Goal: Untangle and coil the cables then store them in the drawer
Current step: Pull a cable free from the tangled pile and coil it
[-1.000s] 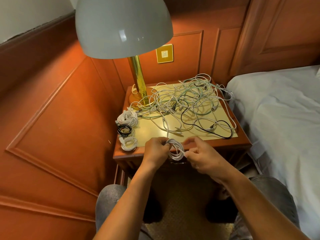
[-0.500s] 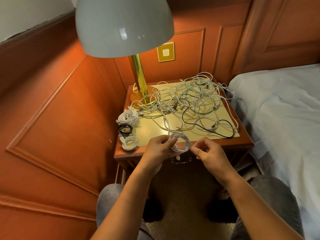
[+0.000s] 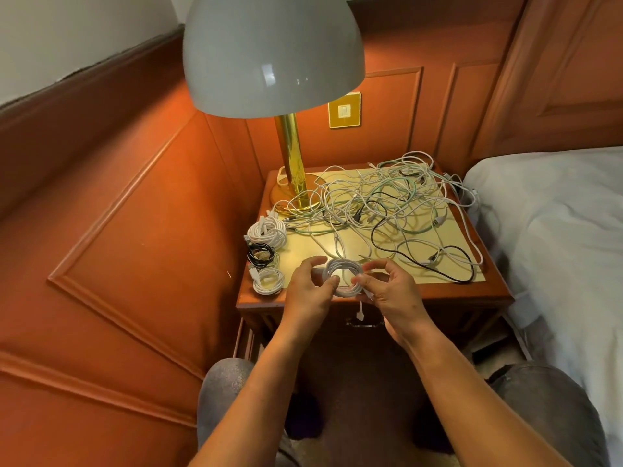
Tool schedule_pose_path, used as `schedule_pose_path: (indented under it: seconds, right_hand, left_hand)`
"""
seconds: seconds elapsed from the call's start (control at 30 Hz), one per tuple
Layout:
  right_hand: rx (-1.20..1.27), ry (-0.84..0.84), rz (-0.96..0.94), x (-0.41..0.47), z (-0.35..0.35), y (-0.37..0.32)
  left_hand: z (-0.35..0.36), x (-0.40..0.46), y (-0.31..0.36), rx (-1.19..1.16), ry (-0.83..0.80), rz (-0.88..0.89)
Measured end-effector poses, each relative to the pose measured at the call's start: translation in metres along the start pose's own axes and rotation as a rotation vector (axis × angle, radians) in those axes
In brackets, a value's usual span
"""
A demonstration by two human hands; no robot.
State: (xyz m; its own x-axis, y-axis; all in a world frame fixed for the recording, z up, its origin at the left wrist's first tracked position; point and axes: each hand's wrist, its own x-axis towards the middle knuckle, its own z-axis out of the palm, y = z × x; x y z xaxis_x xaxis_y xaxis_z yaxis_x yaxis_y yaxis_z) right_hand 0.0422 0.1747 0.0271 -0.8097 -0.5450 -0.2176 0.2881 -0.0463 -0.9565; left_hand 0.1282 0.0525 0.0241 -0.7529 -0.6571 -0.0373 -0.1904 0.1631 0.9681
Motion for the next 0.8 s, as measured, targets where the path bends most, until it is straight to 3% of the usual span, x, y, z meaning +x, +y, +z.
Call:
schedule_pose_path:
  seconds: [0.23, 0.57, 0.8]
  right_hand:
    - [-0.183, 0.029, -0.03, 0.01, 0.018, 0.002]
    - [-0.45, -0.01, -0.063, 0.061, 0.058, 0.011]
    - [-0.545, -0.118, -0.029, 0.09, 0.104, 0.024]
  left_hand:
    - [-0.016, 0.001, -0.01, -0.302, 0.075, -0.087]
    - [-0.036, 0.037, -0.035, 0.111, 0.357, -0.071]
    - [-0.075, 0.045, -0.064, 0.077, 0.469, -0.125]
